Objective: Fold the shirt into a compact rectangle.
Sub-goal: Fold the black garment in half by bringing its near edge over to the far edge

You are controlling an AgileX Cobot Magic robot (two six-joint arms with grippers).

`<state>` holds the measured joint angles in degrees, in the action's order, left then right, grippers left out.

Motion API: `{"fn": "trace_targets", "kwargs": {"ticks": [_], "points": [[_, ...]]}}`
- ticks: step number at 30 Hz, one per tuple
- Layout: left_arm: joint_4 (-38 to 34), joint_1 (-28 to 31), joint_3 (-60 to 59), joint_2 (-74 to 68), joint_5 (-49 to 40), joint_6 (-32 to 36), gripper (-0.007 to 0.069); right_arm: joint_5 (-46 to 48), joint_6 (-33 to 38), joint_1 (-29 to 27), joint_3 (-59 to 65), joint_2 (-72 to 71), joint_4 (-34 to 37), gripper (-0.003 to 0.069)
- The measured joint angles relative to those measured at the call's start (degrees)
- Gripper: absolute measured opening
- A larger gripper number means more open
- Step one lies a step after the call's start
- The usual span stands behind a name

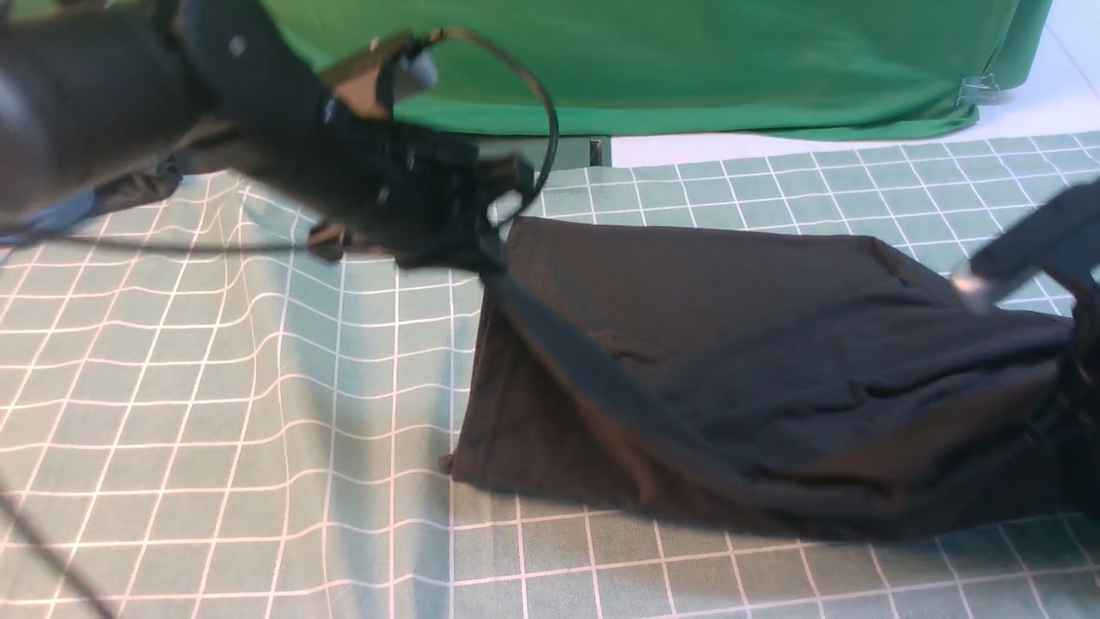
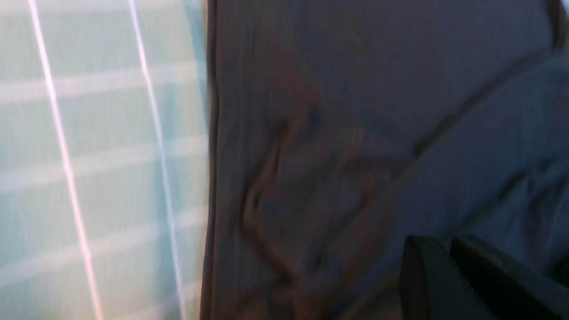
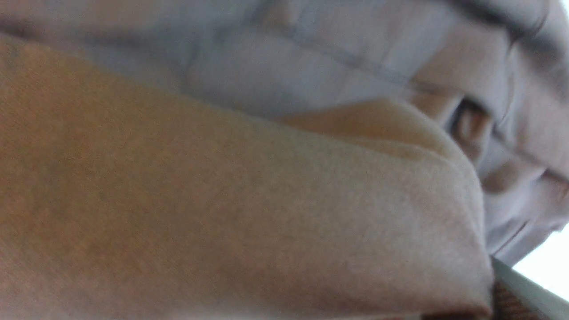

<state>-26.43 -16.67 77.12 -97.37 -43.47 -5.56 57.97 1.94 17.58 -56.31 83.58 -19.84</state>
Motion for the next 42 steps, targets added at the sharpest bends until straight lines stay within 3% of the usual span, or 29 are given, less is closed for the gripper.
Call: {"fn": "trace_targets", "kwargs": {"ticks": [14, 17, 22, 25, 28, 31, 34, 35, 42], "points": [[-1.2, 6.5, 21.5, -17.9, 2.3, -1.7, 0.0014, -5.7, -0.3, -6.6, -18.4, 19.8, 0.4, 0.0041], [-1.3, 6.6, 22.5, -18.7, -1.7, 0.8, 0.0014, -5.5, -0.3, -7.0, -20.4, 22.1, 0.4, 0.0041], [-0.8, 5.0, 22.7, -18.9, -15.7, 7.4, 0.0014, -5.4, 0.4, -7.2, -21.3, 24.1, 1.3, 0.0041], [2.0, 2.3, 22.7, -18.9, -23.6, 7.1, 0.0014, -5.3, 0.6, -7.2, -21.3, 24.1, 1.4, 0.0041], [6.5, 0.2, 22.7, -18.9, -25.5, 4.8, 0.0022, -5.3, 0.9, -7.2, -21.3, 24.1, 1.5, 0.0041], [16.1, -3.3, 20.5, -18.9, -25.8, 0.0, 0.008, -5.3, 1.0, -7.2, -21.3, 24.1, 1.5, 0.0041], [19.4, -4.2, 18.9, -19.4, -24.8, -2.4, 0.0132, -5.3, 1.0, -7.2, -21.3, 24.1, 1.5, 0.0041], [20.5, -4.0, 18.5, -20.3, -22.8, -3.8, 0.0188, -5.3, 1.0, -7.2, -21.3, 24.1, 1.5, 0.0041], [12.7, -1.1, 18.2, -25.6, -16.3, -2.0, 0.038, -5.3, 1.0, -7.2, -21.3, 24.1, 1.6, 0.0043]]}}
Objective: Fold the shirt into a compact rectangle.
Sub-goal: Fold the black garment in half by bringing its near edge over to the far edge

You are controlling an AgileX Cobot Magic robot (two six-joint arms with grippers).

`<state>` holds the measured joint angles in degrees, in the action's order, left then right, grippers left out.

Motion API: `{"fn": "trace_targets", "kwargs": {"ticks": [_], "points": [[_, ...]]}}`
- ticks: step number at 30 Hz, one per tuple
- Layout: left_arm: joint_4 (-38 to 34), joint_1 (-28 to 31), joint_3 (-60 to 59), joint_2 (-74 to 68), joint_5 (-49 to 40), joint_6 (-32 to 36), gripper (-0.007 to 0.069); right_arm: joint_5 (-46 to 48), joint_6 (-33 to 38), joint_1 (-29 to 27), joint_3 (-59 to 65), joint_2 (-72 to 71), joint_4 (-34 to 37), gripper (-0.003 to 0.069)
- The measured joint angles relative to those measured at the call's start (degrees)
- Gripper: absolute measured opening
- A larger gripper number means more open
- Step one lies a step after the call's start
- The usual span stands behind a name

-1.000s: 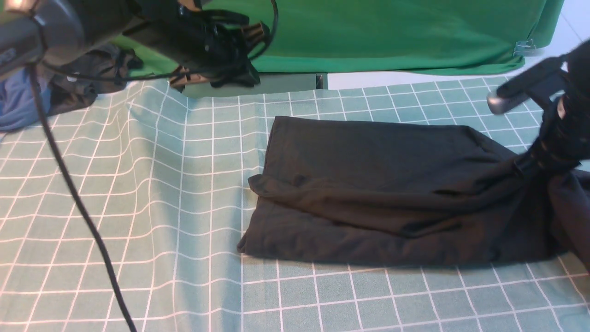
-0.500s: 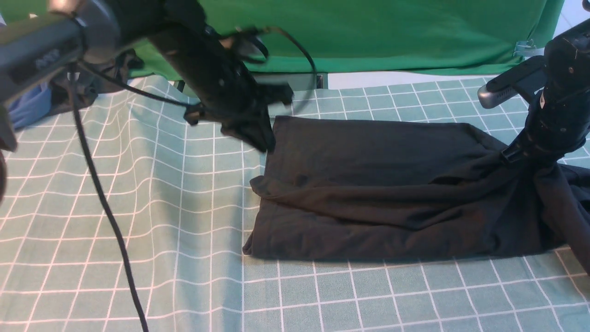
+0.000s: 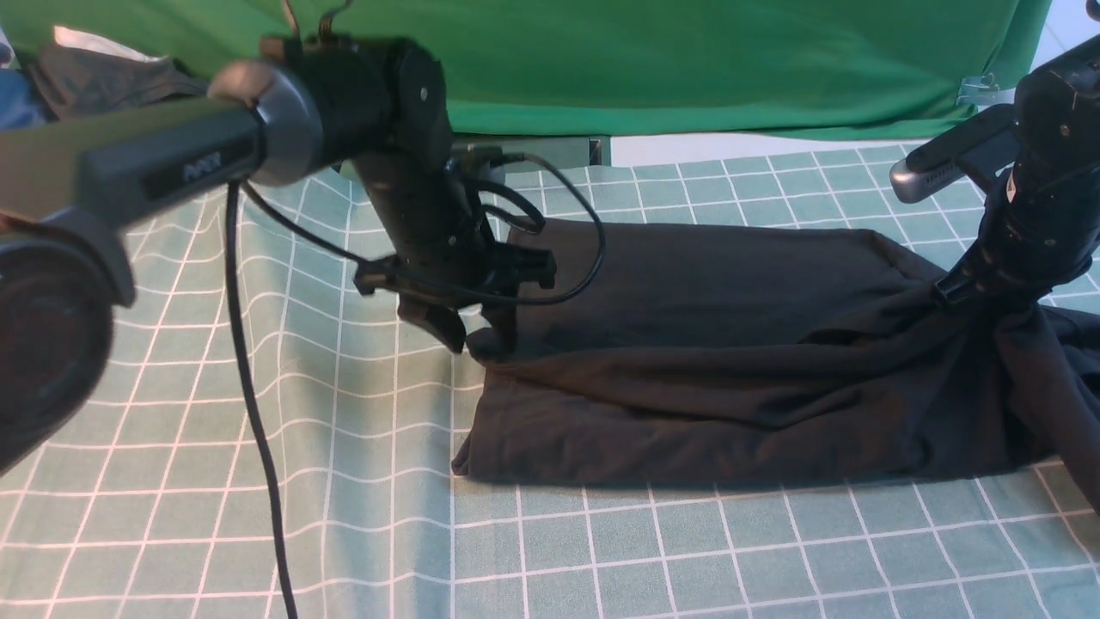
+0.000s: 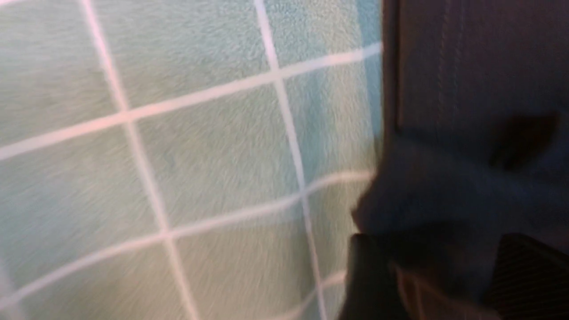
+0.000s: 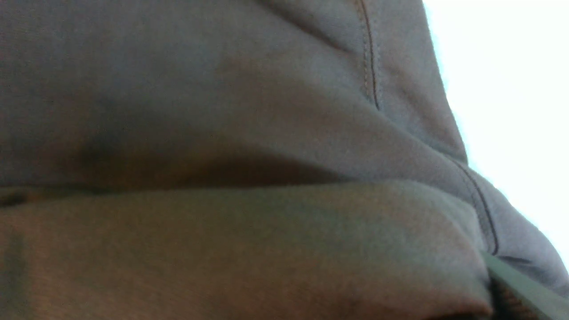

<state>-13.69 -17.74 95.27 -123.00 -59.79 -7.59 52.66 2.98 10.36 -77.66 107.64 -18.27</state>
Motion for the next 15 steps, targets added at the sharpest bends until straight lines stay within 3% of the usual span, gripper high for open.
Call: {"fn": "trace_targets", "kwargs": {"ticks": [3, 7, 13, 15], "points": [[-1.2, 0.6, 0.0, -1.6, 0.9, 0.4, 0.0425, 0.0, 0.0, 0.0, 0.0, 0.0, 0.0, 0.0043], [-1.7, 0.6, -0.1, -1.8, 1.2, 0.8, 0.0426, 0.0, 0.0, 0.0, 0.0, 0.0, 0.0, 0.0043], [-4.2, 0.6, -0.1, -1.8, 1.6, 1.6, 0.0279, 0.0, 0.0, 0.0, 0.0, 0.0, 0.0, 0.0045], [-5.1, 0.6, -0.1, -1.8, 1.1, 3.1, 0.0137, 0.0, 0.0, 0.0, 0.0, 0.0, 0.0, 0.0046]]}}
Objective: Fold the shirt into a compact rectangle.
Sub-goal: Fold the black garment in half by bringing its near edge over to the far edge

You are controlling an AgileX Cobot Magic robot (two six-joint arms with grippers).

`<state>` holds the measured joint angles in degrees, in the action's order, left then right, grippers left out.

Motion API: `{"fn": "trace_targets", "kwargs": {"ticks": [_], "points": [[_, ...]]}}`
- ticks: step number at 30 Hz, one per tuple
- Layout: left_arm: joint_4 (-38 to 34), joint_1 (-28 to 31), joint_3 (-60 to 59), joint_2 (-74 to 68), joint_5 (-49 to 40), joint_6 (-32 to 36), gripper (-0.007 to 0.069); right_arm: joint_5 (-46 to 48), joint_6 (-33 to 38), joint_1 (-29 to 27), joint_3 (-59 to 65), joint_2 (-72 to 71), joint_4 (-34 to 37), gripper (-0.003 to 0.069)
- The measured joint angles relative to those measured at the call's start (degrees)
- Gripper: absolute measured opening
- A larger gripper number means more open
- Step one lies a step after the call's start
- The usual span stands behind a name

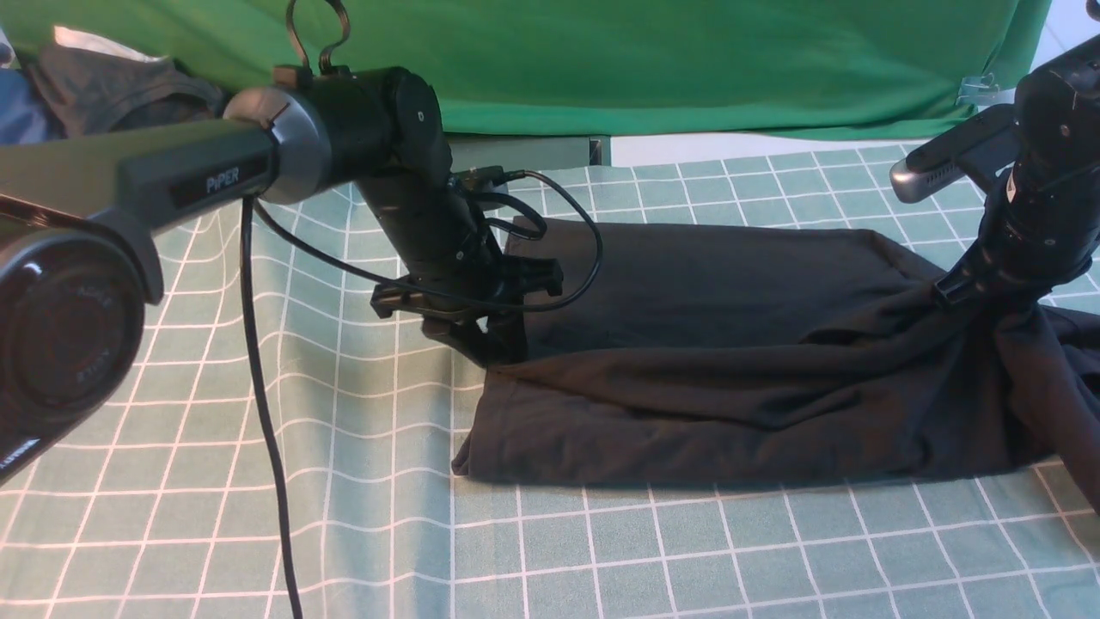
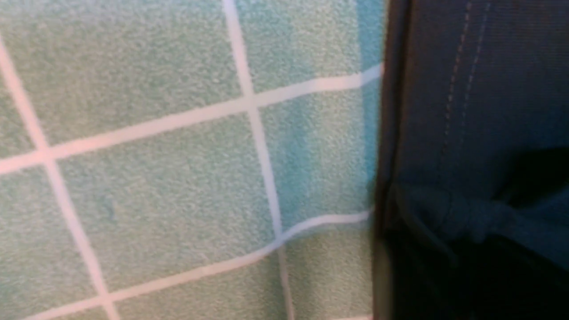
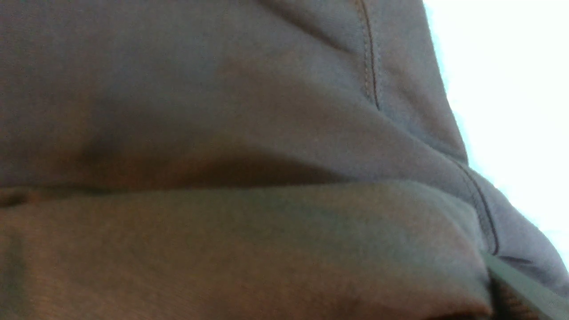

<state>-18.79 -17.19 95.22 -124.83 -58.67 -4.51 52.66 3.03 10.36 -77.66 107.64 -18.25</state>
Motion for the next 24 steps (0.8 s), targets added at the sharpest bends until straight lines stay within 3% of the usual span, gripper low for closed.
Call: {"fn": "trace_targets", "kwargs": {"ticks": [2, 5, 15, 24], "points": [[-0.8, 0.0, 0.0, 0.0, -0.4, 0.7, 0.0059, 0.0, 0.0, 0.0, 0.0, 0.0, 0.0, 0.0046], [-1.2, 0.2, 0.1, 0.5, -0.5, 1.1, 0.0023, 0.0, 0.0, 0.0, 0.0, 0.0, 0.0, 0.0046], [-8.7, 3.9, 10.3, 2.8, 0.1, 2.0, 0.0022, 0.0, 0.0, 0.0, -1.7, 0.0, 0.1, 0.0039], [-5.8, 4.1, 12.7, 2.8, 0.8, 1.1, 0.0022, -0.4, 0.0, 0.0, -4.6, 0.0, 0.1, 0.0039]]}}
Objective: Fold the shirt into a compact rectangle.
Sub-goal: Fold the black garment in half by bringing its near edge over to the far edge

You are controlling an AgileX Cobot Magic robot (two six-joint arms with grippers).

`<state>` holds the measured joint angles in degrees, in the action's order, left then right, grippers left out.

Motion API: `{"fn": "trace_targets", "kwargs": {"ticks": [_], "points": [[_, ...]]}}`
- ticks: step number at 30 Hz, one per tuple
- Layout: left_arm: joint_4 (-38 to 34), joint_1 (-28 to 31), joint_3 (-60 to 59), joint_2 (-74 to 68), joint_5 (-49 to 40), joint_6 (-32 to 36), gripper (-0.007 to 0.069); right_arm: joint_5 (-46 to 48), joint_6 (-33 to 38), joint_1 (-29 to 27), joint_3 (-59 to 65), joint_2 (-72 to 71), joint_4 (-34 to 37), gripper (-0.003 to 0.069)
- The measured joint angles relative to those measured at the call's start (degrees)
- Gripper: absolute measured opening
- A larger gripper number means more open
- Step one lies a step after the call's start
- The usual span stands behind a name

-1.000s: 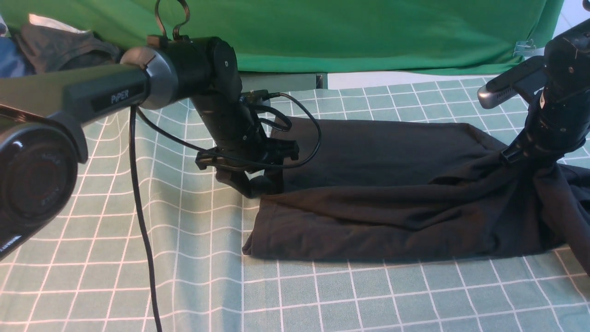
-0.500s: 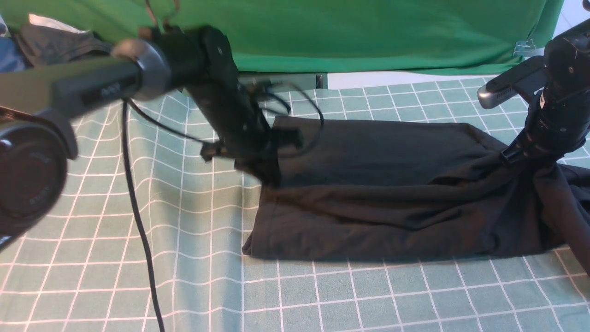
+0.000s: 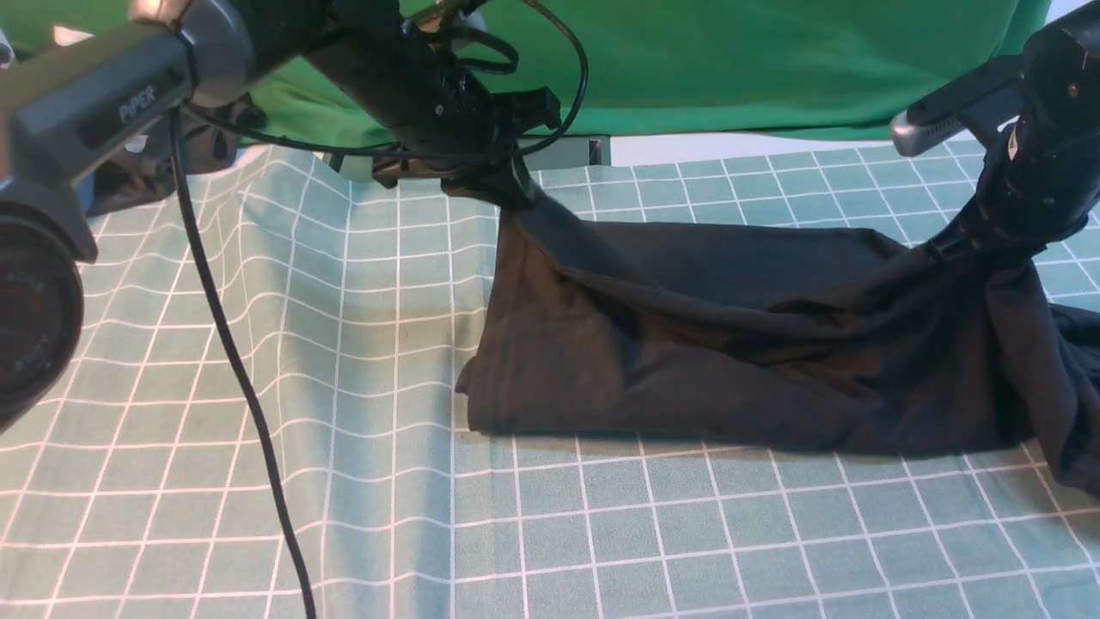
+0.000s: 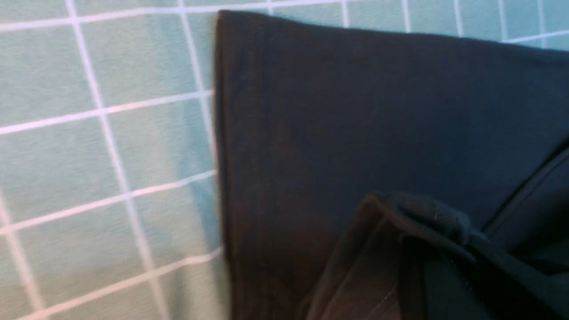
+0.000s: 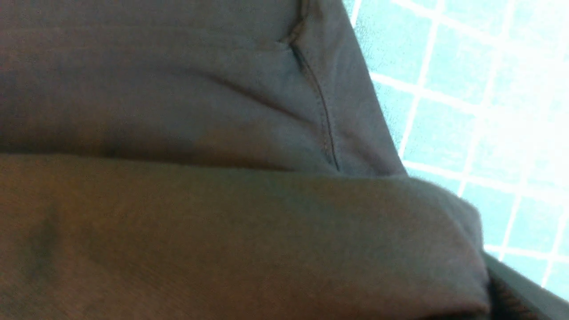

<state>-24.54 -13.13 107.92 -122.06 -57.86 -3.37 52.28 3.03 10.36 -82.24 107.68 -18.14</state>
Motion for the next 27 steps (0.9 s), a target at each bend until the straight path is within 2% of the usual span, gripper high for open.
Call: {"fn": "trace_targets", "kwargs": {"ticks": [7, 13, 20, 22, 25, 27], "points": [[4.5, 1.5, 0.0, 0.0, 0.0, -2.9, 0.0022, -2.7, 0.0, 0.0, 0.0, 0.0, 0.0, 0.0039], [4.6, 1.6, 0.0, -0.9, 10.0, -5.5, 0.0022, -11.7, 0.0, -1.4, -0.2, 2.9, -0.2, 0.0039], [4.6, 1.6, 0.0, -4.8, 13.6, -6.9, 0.0022, -19.4, 0.0, -2.4, -0.3, 7.6, -1.4, 0.0048], [4.6, 1.6, 0.0, -6.3, 14.6, -6.9, 0.0022, -21.7, 0.0, -2.6, -0.3, 9.1, -1.9, 0.0066], [4.3, 1.6, 0.0, -8.0, 16.8, -7.0, 0.0026, -25.8, 0.0, -3.1, -0.3, 11.2, -2.7, 0.0161], [4.2, 1.7, 0.0, -8.1, 18.2, -8.1, 0.0044, -28.4, -0.2, -3.5, -0.3, 12.2, -3.3, 0.0252]]}}
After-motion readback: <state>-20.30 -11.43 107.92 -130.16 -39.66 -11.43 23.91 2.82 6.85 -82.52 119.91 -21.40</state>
